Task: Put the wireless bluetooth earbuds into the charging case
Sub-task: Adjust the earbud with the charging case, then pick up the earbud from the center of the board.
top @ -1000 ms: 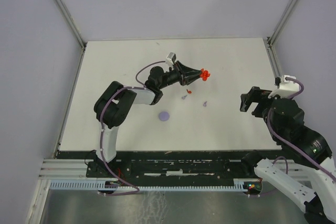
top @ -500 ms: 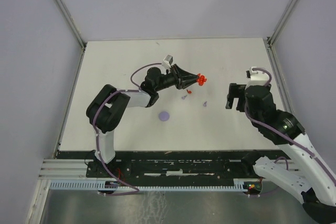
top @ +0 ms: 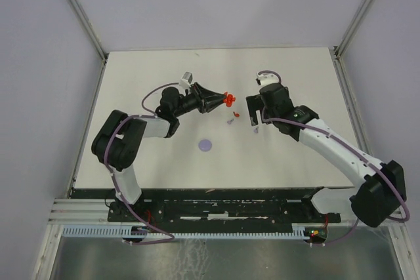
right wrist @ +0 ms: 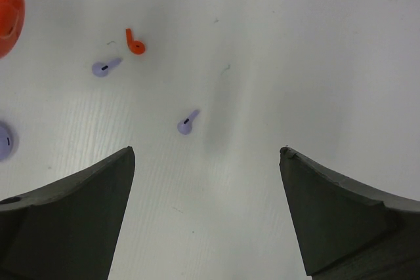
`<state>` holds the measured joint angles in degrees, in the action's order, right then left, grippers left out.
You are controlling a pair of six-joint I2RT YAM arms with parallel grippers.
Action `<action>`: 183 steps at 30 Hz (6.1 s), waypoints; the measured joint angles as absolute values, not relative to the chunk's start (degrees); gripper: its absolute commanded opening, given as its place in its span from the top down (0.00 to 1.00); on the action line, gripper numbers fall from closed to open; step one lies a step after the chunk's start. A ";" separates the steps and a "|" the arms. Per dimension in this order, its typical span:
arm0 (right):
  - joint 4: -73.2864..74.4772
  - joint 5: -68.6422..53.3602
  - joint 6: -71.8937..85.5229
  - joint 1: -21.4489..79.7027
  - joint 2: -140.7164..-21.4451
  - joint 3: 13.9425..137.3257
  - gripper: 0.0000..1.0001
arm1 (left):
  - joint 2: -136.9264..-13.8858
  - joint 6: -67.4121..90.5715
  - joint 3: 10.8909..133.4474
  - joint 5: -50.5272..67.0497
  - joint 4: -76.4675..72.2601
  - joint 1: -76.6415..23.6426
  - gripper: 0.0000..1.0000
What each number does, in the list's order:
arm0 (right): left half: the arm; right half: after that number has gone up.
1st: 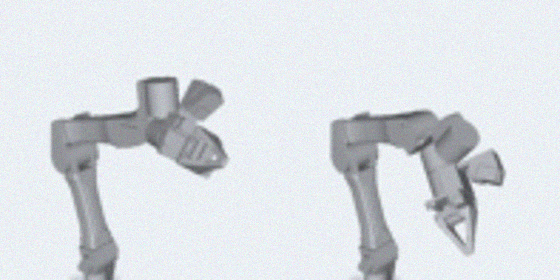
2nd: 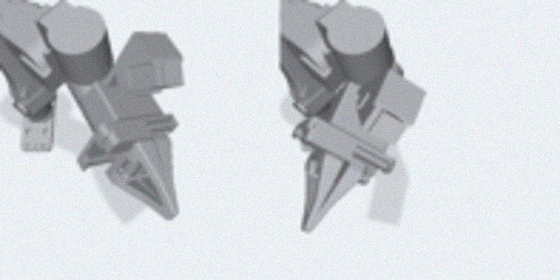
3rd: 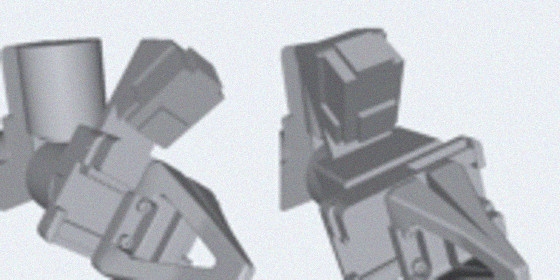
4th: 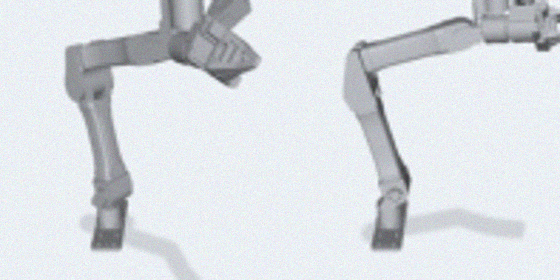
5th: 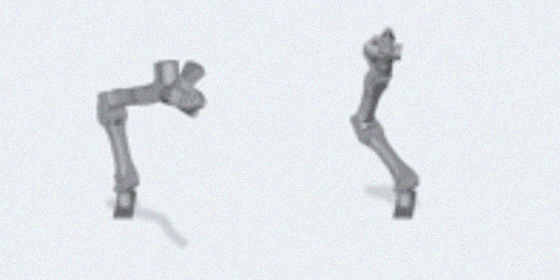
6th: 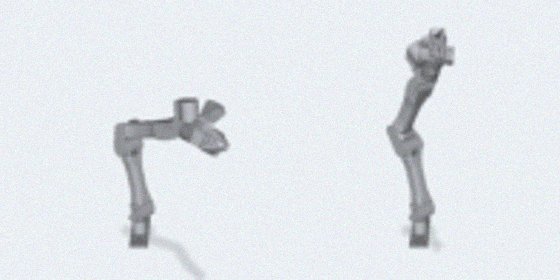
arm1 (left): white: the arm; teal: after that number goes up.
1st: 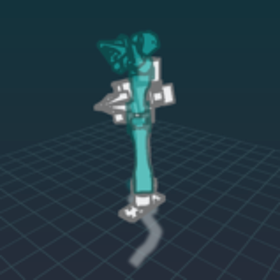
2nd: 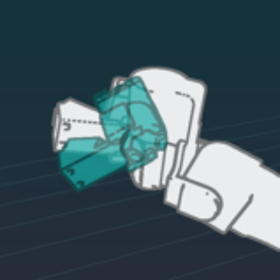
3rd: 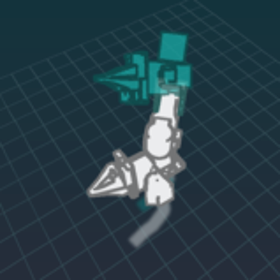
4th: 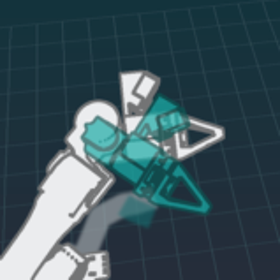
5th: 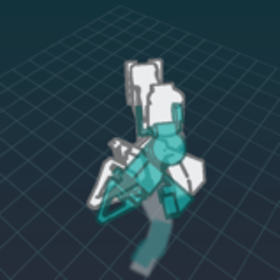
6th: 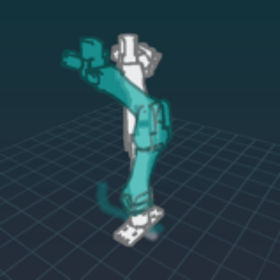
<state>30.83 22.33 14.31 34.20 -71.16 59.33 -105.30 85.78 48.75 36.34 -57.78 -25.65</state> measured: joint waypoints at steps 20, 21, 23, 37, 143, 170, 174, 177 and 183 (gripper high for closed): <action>17.69 1.39 8.56 28.10 -89.76 69.19 0.00 | -97.86 78.32 45.12 47.31 -52.38 -20.27 0.97; 17.50 0.80 8.49 28.01 -89.76 69.30 0.01 | -97.86 78.15 45.12 47.53 -52.36 -20.27 0.97; 17.15 -0.43 8.43 27.92 -89.76 69.36 0.01 | -97.86 77.95 45.12 47.83 -52.36 -20.27 0.97; 16.25 -8.16 9.15 28.29 -89.73 69.36 0.01 | -97.86 77.87 45.01 48.12 -52.29 -20.27 0.97; 21.37 9.91 13.52 27.31 -115.94 82.67 0.30 | -101.65 88.12 35.59 43.64 -74.39 -15.18 0.97; 23.44 4.32 15.81 29.74 -120.64 87.72 0.51 | -101.75 89.34 34.81 43.64 -77.28 -15.11 0.97; 23.81 4.32 15.88 29.74 -121.36 88.09 0.52 | -101.75 89.36 34.70 43.64 -77.43 -15.07 0.97; 24.08 4.36 15.86 29.74 -121.73 88.31 0.53 | -101.75 89.36 34.68 43.64 -77.82 -15.07 0.97; 24.56 4.51 15.84 29.74 -121.95 89.41 0.55 | -101.75 89.38 34.68 43.64 -78.11 -15.07 0.97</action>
<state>24.56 4.51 15.84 29.74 -121.95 89.41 -101.75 89.38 34.68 43.64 -78.11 -15.07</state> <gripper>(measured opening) 0.458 0.305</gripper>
